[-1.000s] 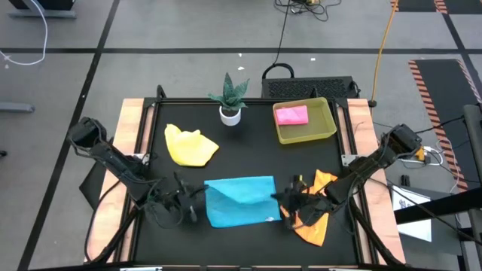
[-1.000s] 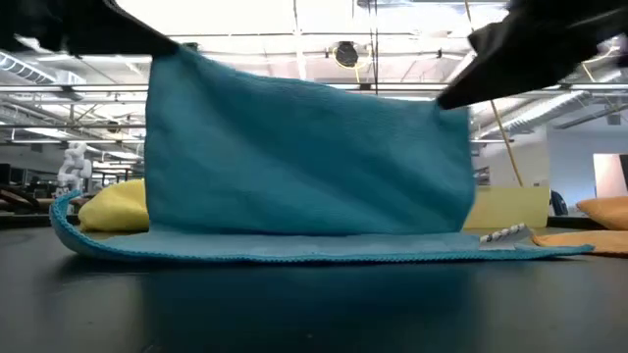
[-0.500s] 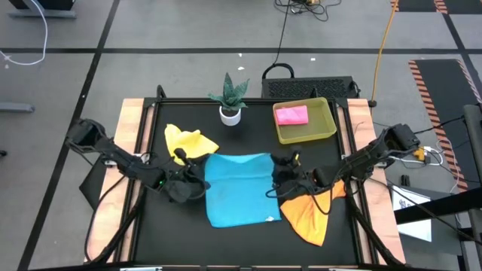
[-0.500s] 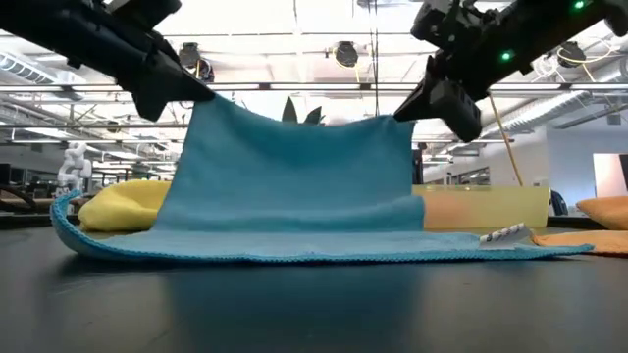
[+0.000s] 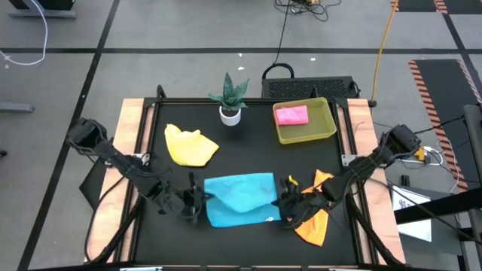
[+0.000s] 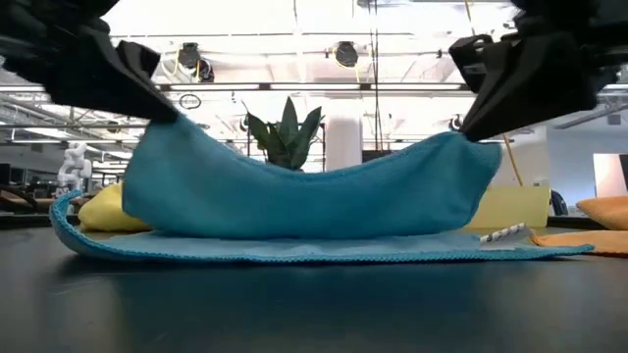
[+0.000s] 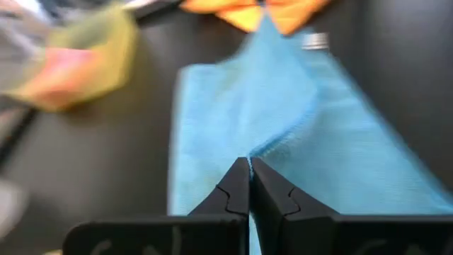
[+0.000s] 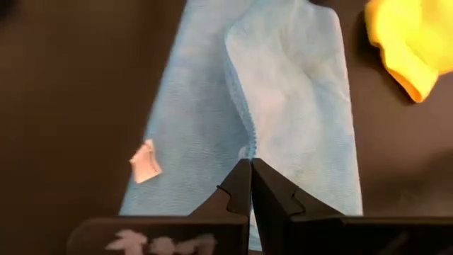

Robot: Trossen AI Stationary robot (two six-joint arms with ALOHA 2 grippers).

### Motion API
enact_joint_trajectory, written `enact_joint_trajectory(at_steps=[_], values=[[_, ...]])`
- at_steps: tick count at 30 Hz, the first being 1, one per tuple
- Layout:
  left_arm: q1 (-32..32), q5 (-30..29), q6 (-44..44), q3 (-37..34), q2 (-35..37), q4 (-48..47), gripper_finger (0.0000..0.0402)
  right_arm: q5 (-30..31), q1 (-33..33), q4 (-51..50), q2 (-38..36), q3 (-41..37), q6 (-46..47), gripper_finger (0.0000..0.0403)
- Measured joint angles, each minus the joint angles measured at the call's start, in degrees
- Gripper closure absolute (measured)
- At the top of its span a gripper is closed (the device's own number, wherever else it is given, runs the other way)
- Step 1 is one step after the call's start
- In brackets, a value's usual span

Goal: Fold microfiber towels
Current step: Fold the blue microfiber cloth

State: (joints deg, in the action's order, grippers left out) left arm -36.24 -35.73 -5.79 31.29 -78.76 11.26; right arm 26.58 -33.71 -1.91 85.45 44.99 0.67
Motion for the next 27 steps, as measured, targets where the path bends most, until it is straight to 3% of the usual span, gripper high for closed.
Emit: enact_joint_trajectory(at_steps=[7,15,21,27], values=[[-3.5,0.6,-1.2,0.0,-2.3,4.6,0.0395,4.9,-2.7,-0.2,0.0,0.0,-1.7,0.0403],[-6.3,3.6,-2.9,0.0,-4.8,6.0,0.0394,-1.4,-4.5,-1.4,1.2,0.0,5.3,0.0403],[-6.3,4.3,-5.1,0.0,-12.9,10.4,0.0397,-1.5,-4.7,-1.7,3.5,0.0,5.9,0.0403],[-6.3,6.9,-5.4,0.0,-16.5,13.0,0.0384,-1.4,-4.7,-1.6,3.4,0.0,5.8,0.0403]])
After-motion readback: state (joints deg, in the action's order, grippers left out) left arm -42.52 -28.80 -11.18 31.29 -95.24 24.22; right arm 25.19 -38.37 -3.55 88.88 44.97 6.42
